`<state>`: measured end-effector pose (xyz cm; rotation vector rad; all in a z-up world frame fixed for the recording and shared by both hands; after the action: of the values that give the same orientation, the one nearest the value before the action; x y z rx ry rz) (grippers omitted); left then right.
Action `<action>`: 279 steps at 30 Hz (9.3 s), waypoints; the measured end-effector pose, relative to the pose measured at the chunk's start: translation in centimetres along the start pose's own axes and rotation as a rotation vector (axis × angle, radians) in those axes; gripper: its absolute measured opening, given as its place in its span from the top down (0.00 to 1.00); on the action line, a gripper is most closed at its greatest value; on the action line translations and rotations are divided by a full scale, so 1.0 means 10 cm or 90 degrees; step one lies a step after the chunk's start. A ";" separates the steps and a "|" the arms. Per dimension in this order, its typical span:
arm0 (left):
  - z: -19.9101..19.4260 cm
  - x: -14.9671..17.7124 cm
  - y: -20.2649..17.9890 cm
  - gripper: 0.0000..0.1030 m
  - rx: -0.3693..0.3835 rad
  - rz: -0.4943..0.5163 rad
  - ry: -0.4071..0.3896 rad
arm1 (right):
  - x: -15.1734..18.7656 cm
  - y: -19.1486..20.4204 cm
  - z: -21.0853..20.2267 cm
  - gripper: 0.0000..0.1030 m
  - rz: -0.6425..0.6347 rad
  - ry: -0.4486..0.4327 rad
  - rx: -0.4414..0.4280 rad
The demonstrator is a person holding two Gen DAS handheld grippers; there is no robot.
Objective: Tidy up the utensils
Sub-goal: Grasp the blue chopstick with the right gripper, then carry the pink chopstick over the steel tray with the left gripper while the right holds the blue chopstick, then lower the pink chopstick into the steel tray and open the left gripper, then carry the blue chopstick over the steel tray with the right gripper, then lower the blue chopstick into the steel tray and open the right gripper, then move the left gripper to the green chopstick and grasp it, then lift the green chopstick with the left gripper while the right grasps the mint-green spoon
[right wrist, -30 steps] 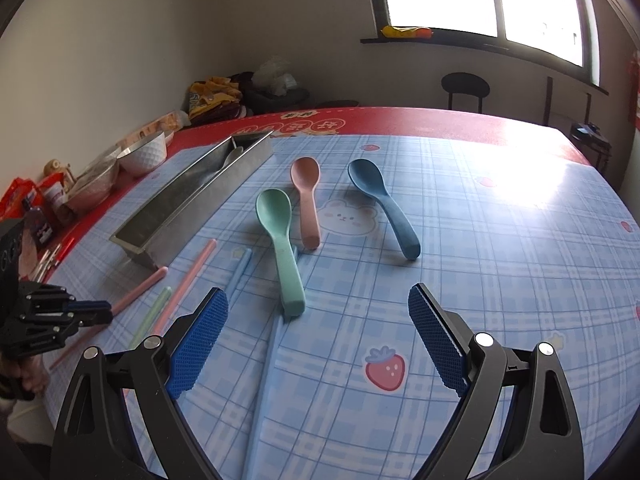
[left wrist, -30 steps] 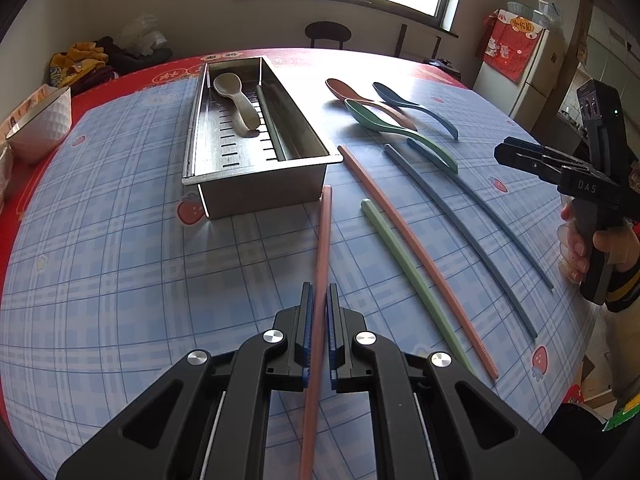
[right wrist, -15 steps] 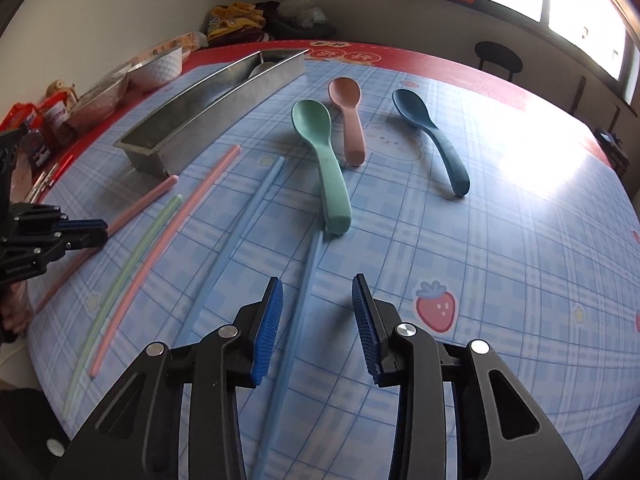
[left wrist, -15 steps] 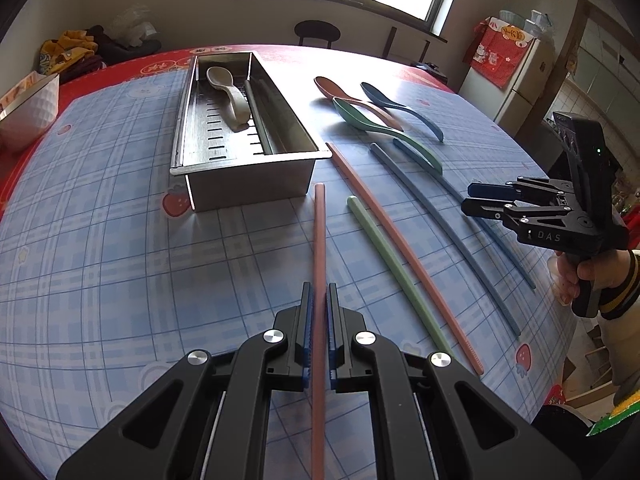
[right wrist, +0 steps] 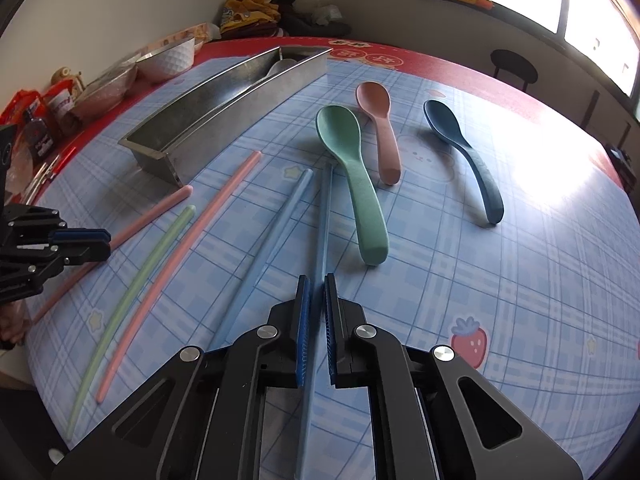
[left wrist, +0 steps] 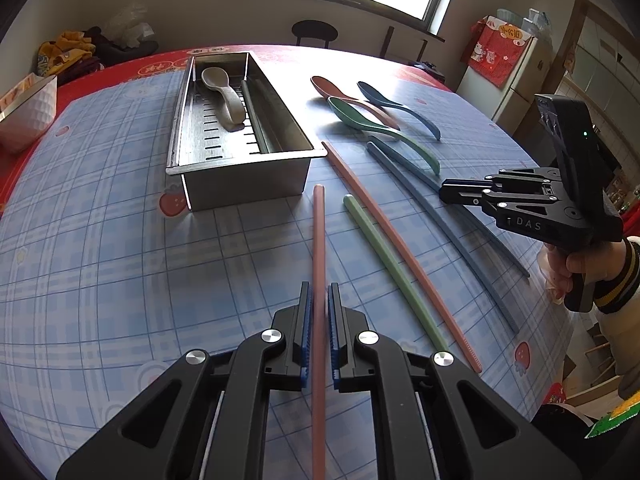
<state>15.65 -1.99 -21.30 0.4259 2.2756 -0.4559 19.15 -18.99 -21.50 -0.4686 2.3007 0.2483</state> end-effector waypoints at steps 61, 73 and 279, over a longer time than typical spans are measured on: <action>-0.38 -0.80 0.06 0.94 0.017 -0.034 -0.113 | -0.09 -0.33 -0.38 0.94 0.150 -0.142 -0.063; 0.43 -1.70 0.53 0.94 0.003 -0.206 -0.099 | -0.08 -0.43 -0.37 0.94 0.184 -0.149 -0.058; 0.19 -0.04 -0.52 0.90 -0.107 0.033 0.048 | -0.28 -0.29 -0.71 0.15 0.110 -0.271 -0.011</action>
<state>14.76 -7.50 -21.24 0.4216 2.3471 -0.2224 17.48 -23.13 -14.61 -0.1991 1.9212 0.4107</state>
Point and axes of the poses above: each gripper's, at about its wrist camera, not at the fingertips, and z roughly the way its jaws point, y to its left, x to its underside, the point moved 8 cm from there along z, roughly the way its jaws point, and after that the axes turned 10 degrees about -y, right-handed, at the moved point
